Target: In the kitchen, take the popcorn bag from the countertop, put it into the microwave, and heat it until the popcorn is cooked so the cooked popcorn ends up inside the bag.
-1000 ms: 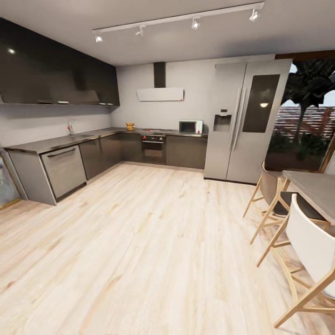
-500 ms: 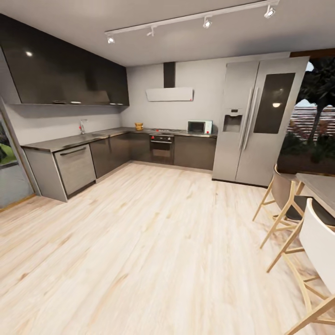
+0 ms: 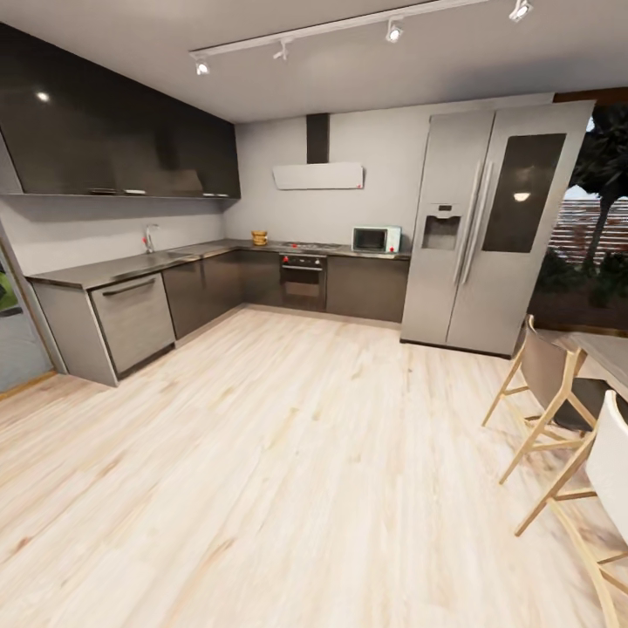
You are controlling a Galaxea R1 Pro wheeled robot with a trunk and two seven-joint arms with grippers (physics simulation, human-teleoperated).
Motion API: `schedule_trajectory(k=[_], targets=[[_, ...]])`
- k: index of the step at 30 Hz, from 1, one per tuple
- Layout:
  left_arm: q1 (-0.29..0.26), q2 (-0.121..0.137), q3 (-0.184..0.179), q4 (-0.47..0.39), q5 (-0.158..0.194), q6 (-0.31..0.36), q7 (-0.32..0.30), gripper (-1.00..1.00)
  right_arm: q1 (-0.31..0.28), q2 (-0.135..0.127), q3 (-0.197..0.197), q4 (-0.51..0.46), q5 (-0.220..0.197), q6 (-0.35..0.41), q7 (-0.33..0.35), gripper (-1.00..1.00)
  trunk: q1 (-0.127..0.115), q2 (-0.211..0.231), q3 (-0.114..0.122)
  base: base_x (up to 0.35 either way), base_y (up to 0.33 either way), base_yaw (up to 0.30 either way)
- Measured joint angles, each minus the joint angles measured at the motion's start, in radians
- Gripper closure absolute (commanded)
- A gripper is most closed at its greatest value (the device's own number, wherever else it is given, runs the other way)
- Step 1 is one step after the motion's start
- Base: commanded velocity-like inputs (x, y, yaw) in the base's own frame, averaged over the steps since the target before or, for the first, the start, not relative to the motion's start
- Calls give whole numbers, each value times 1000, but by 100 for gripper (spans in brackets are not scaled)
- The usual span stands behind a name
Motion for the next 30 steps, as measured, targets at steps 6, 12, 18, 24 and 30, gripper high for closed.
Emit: schedule_trajectory(k=[6,12,18,24,30], targets=[[0,0,0,0,0,3,0,-100,0,0,0,0,0,0,0,-100,0,0,0,322,0,0],[0,-1,0,0,0,3,1,-100,0,0,0,0,1,0,0,-100,0,0,0,322,0,0],[0,-1,0,0,0,4,1,-100,0,0,0,0,1,0,0,-100,0,0,0,322,0,0],[0,-1,0,0,0,5,1,-100,0,0,0,0,1,-1,0,-100,0,0,0,322,0,0],[0,-2,0,0,0,5,1,-100,0,0,0,0,1,-2,0,-100,0,0,0,323,0,0]])
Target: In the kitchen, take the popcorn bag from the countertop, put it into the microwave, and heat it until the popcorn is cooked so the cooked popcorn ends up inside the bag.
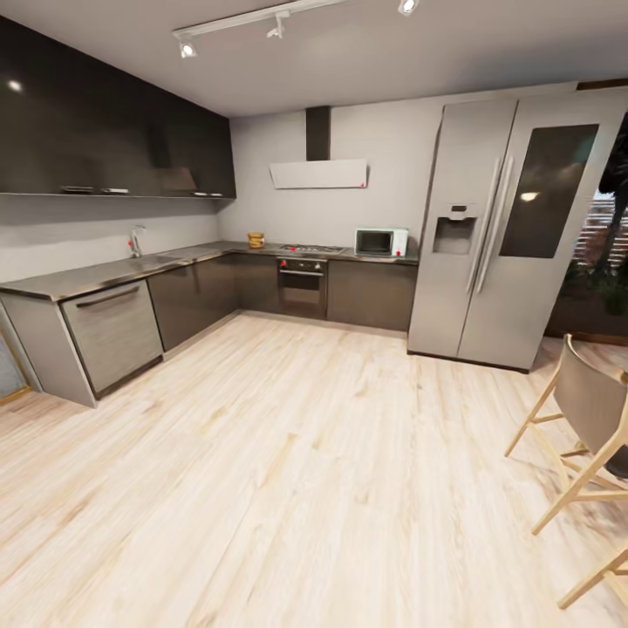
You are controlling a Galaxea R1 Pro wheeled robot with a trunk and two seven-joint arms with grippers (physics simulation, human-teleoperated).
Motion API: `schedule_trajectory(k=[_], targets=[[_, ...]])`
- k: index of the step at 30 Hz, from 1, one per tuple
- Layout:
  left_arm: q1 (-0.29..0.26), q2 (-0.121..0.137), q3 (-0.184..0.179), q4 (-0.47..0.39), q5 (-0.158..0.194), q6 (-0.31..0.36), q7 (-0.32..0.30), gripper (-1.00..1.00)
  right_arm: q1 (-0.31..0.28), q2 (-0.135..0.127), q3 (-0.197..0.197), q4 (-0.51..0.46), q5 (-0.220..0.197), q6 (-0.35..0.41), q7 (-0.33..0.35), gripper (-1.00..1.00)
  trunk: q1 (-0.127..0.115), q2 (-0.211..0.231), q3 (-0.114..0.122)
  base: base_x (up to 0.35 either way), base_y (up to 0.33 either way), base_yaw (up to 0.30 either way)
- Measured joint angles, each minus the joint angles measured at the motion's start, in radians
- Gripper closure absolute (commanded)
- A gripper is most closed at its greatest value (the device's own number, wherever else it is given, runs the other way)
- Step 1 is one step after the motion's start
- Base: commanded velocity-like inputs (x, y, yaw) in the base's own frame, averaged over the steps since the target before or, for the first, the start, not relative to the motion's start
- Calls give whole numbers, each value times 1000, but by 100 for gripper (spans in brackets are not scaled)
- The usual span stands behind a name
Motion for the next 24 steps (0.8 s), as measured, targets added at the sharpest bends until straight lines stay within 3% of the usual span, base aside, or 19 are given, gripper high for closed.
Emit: schedule_trajectory(k=[24], targets=[[0,0,1,0,-2,-4,0,-100,0,-1,0,0,-1,0,0,-100,0,0,0,324,0,0]])
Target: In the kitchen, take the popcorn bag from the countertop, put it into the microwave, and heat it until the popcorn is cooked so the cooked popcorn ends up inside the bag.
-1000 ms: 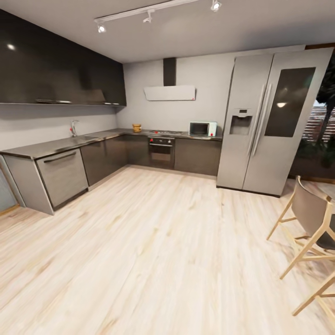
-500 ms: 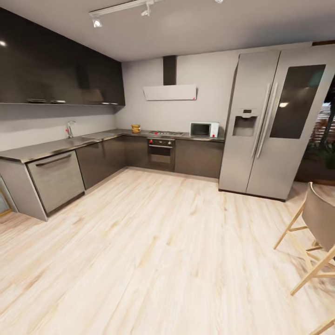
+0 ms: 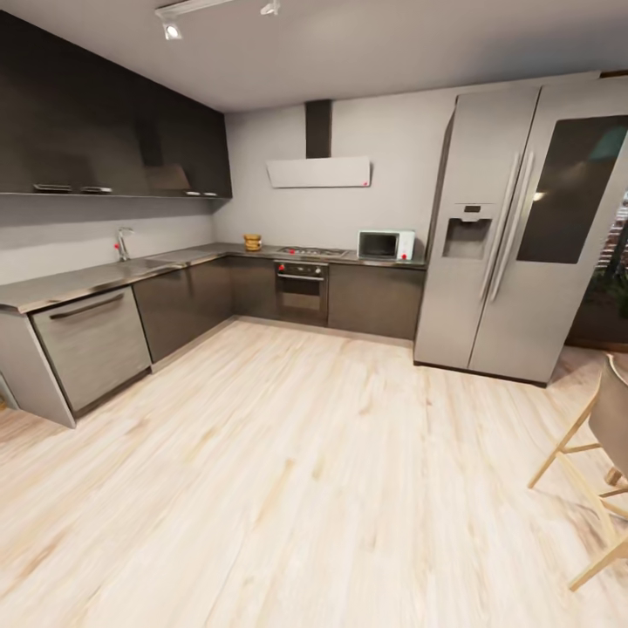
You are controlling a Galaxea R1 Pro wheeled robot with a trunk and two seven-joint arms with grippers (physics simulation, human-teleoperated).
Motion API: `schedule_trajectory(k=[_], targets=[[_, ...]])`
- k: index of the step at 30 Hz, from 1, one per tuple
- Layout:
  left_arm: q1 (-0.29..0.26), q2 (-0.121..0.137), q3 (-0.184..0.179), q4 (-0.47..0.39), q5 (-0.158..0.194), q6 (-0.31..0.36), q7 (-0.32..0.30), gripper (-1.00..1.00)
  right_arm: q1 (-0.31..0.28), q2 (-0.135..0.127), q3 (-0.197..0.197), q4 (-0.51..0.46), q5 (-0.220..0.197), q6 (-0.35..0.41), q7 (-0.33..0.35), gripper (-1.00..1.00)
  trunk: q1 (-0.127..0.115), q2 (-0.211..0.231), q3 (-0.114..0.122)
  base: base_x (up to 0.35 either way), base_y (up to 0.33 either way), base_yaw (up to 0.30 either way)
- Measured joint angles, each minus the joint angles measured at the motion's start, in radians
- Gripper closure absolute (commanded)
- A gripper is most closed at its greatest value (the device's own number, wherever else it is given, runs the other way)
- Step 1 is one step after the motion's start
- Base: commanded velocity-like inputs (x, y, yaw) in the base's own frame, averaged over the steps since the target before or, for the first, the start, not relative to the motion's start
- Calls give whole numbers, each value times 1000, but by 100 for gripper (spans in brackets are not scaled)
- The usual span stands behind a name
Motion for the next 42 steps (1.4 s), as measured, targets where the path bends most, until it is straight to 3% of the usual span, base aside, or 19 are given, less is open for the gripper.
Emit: schedule_trajectory(k=[42], targets=[[0,0,-1,0,-1,-2,1,-100,0,0,0,0,0,-2,0,-100,0,0,0,324,0,0]])
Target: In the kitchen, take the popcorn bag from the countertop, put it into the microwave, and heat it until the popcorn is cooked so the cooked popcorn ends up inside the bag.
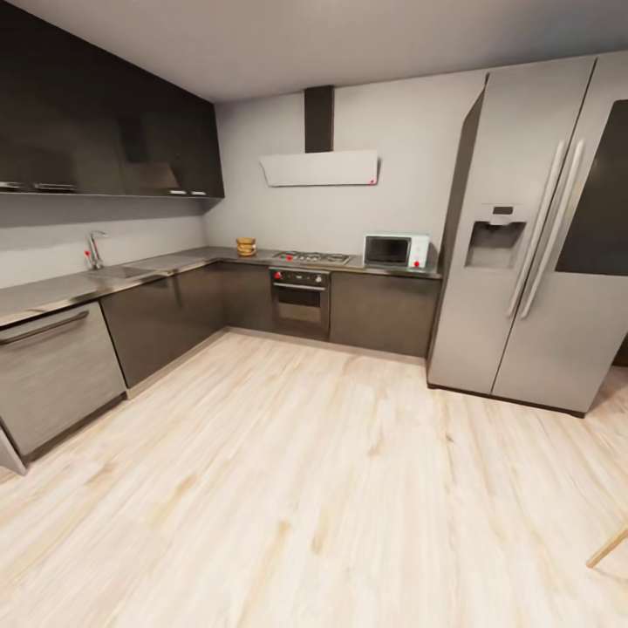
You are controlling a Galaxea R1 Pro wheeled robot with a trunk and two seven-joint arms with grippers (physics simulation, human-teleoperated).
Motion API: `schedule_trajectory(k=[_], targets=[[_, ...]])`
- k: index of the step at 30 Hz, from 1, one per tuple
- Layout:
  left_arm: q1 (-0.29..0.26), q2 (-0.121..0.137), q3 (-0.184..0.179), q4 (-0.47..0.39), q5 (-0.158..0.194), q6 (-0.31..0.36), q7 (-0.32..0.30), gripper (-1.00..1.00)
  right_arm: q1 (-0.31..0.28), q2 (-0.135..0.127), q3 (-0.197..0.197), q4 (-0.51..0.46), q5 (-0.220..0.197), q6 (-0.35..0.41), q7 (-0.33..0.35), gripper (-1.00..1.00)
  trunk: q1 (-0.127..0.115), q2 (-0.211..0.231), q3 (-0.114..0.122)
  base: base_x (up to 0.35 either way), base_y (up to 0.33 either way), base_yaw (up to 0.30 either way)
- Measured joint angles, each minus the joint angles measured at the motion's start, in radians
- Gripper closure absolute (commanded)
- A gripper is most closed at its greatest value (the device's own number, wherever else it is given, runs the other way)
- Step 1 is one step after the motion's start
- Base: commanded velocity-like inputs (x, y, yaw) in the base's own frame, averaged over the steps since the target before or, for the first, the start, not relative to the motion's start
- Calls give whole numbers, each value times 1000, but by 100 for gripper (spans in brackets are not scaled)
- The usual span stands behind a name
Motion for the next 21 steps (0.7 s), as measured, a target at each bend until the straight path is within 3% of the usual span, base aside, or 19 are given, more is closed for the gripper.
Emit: schedule_trajectory(k=[21], targets=[[0,0,0,0,2,3,0,-100,0,0,-1,0,0,3,0,-100,0,0,0,324,0,0]])
